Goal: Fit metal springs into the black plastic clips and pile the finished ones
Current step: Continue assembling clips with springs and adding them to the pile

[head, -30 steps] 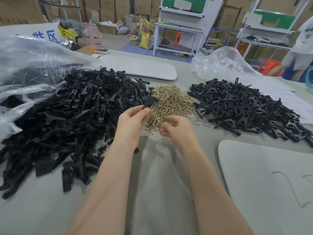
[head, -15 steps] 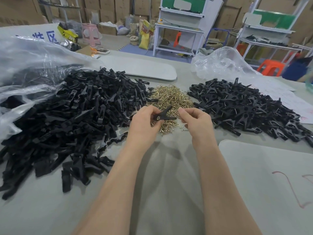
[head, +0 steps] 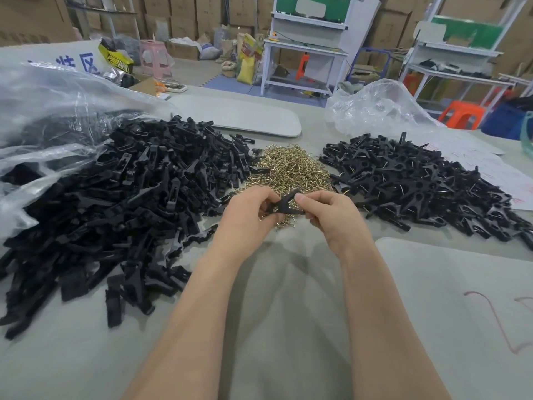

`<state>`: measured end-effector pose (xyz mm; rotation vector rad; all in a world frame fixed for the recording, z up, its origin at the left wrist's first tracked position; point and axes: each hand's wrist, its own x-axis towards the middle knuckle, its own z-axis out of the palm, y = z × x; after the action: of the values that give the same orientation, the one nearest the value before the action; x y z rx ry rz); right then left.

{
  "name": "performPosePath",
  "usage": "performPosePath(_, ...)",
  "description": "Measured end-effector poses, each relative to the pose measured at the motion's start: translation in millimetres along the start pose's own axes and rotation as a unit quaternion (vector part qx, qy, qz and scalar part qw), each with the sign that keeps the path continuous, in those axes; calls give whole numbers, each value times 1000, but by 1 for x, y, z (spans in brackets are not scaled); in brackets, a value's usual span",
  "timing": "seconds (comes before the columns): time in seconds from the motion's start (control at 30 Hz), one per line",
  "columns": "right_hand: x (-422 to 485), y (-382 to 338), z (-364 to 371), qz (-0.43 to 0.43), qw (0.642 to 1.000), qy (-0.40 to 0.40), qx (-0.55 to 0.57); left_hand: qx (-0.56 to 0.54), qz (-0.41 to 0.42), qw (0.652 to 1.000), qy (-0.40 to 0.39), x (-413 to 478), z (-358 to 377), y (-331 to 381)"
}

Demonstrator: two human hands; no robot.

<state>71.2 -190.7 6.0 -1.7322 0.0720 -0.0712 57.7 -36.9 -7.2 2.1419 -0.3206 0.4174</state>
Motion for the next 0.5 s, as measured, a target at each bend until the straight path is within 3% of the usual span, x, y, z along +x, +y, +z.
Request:
performPosePath(0.17, -3, 0, -8, 127, 952, -178, 216, -68, -21, 996, -44, -2, -5, 6)
performPosePath(0.37, -9, 7, -4, 186, 899, -330, 220, -109, -7, 992, -58, -4, -9, 12)
performPosePath(0.5, -7, 8, -3, 177, 902, -327, 221, -61, 49, 996, -53, -3, -9, 11)
